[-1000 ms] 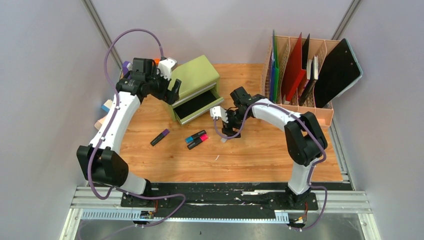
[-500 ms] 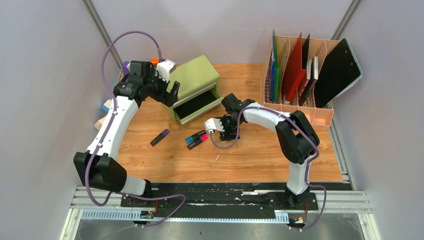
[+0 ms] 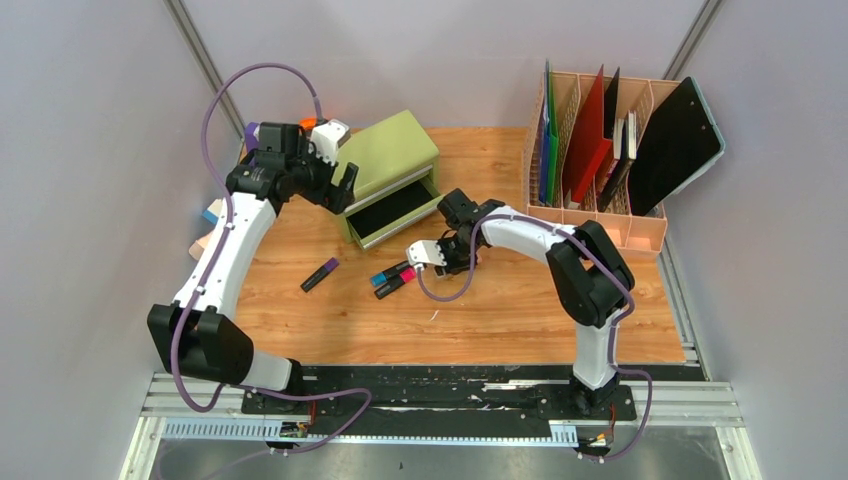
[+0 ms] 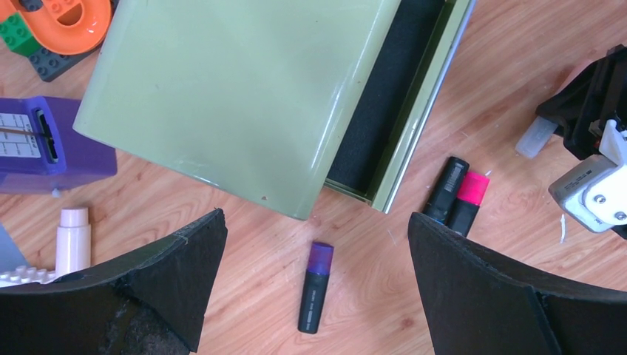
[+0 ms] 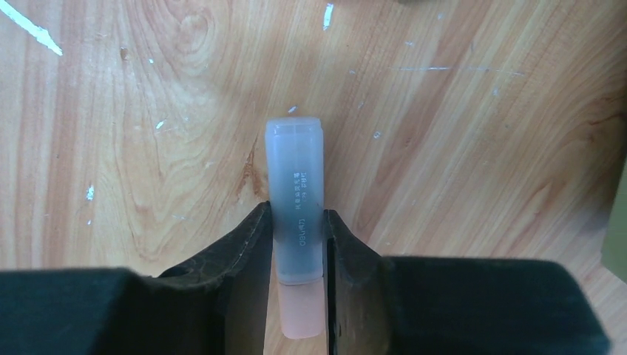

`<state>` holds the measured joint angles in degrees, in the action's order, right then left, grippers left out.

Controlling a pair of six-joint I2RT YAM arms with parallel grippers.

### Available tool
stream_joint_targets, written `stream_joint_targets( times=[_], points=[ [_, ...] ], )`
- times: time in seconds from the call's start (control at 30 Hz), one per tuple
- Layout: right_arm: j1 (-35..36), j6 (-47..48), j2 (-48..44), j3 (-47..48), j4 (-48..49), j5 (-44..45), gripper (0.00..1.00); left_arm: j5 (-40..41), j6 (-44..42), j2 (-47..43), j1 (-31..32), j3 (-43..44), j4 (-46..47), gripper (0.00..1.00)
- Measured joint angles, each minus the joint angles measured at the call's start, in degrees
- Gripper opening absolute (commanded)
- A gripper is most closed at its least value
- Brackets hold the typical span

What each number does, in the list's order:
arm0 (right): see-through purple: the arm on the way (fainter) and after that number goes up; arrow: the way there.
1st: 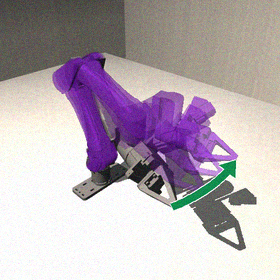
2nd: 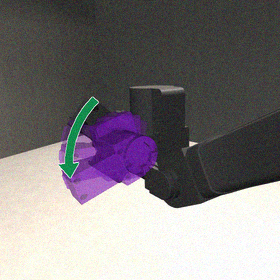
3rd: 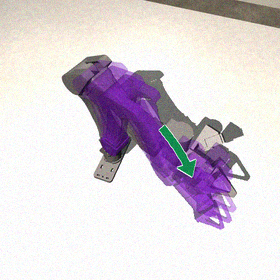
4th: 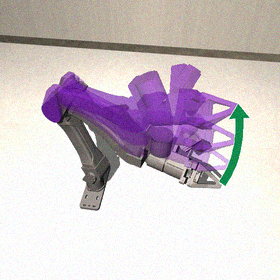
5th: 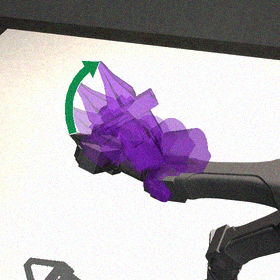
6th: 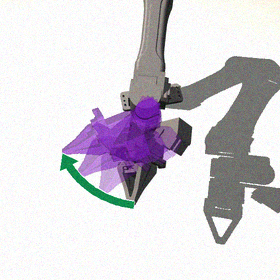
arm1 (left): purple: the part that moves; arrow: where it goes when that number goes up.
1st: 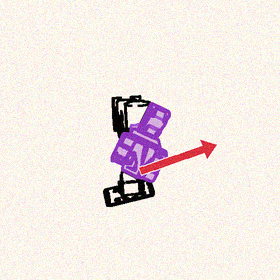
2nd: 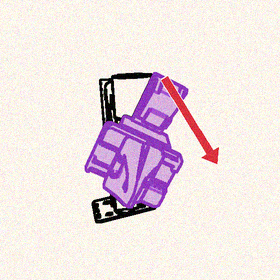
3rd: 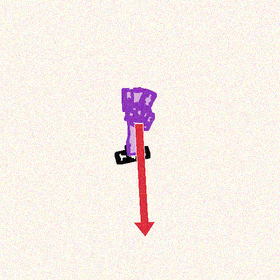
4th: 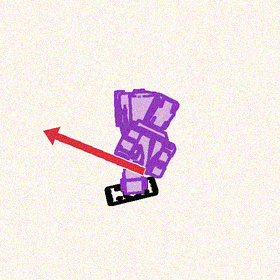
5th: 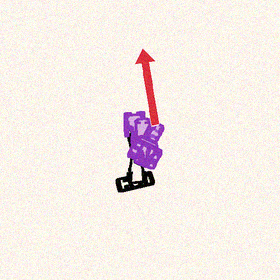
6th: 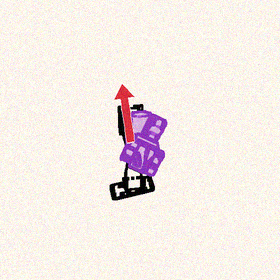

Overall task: Organize the desk
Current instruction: Pick up the stationery from the center of the board.

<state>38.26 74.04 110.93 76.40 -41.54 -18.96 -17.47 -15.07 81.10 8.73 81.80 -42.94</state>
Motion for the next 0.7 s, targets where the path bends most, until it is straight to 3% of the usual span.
stream_joint_targets(
  times=[0.3, 0.47, 0.6, 0.7],
  points=[
    [0.61, 0.57, 1.11, 16.41, -5.42, 1.49, 0.00, 0.74, 1.11, -0.02, -2.29, 3.39, -1.16, 1.00],
    [1.25, 2.29, 3.72, 27.19, -5.42, 1.81, 0.05, 1.55, 2.29, -0.04, -4.09, 5.18, -1.60, 1.00],
    [1.60, 3.69, 9.03, 34.47, -5.46, 2.21, 0.13, 1.70, 3.15, -0.02, -5.49, 6.84, -2.45, 1.00],
    [1.81, 4.39, 13.14, 37.90, -5.46, 2.49, 0.27, 1.70, 3.39, -0.02, -5.88, 7.56, -2.64, 1.00]
  ],
)
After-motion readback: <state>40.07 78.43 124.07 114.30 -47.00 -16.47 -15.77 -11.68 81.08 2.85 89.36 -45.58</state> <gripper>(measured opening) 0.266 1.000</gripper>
